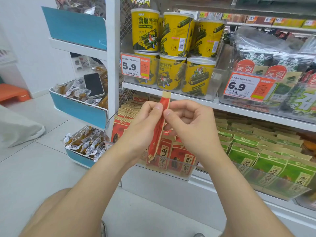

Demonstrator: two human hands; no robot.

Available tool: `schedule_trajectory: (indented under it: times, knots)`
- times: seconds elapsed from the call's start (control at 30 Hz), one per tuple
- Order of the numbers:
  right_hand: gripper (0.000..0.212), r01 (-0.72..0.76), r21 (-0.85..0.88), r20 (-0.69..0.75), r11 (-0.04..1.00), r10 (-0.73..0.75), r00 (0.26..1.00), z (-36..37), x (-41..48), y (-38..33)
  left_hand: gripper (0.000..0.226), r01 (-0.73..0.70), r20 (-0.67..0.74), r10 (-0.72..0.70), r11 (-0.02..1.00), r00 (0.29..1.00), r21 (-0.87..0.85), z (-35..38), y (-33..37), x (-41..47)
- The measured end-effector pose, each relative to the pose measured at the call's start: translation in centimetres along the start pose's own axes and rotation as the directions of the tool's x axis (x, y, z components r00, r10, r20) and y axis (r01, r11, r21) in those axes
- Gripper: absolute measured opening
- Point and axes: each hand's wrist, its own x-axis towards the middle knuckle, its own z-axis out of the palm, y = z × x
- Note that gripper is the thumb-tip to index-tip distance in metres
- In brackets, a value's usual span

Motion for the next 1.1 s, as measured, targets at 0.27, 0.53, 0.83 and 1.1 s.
schedule_trajectory:
  times: [0.27, 0.53, 0.83, 1.1]
  knots:
    - [0.040, -0.163, -0.222, 0.267, 0.961, 0.221, 0.938, 0.2, -0.2, 0.6, 0.041, -0.038, -0.139, 0.007, 0.975, 0.990, -0.220, -0.3, 0.2, 0.4]
    - [0.033, -0.149, -0.086, 0.085, 0.985, 0.156, 0.984, -0.7, 0.5, 1.2, 0.021, -0.048, -0.076, 0.038, 0.991, 0.996, -0.128, -0.4, 0.5, 0.0]
    - [0.032, -0.094, -0.123, 0.097, 0.988, 0.106, 0.990, -0.7, 0.5, 1.1, 0.028, -0.150, -0.024, 0.151, 0.988, 0.988, 0.037, -0.8, 0.8, -0.2]
    - [0.027, -0.172, -0.077, 0.137, 0.982, 0.181, 0.974, -2.1, 1.0, 1.7, 0.053, -0.190, 0.115, 0.182, 0.979, 0.977, 0.067, -1.6, 0.4, -0.3]
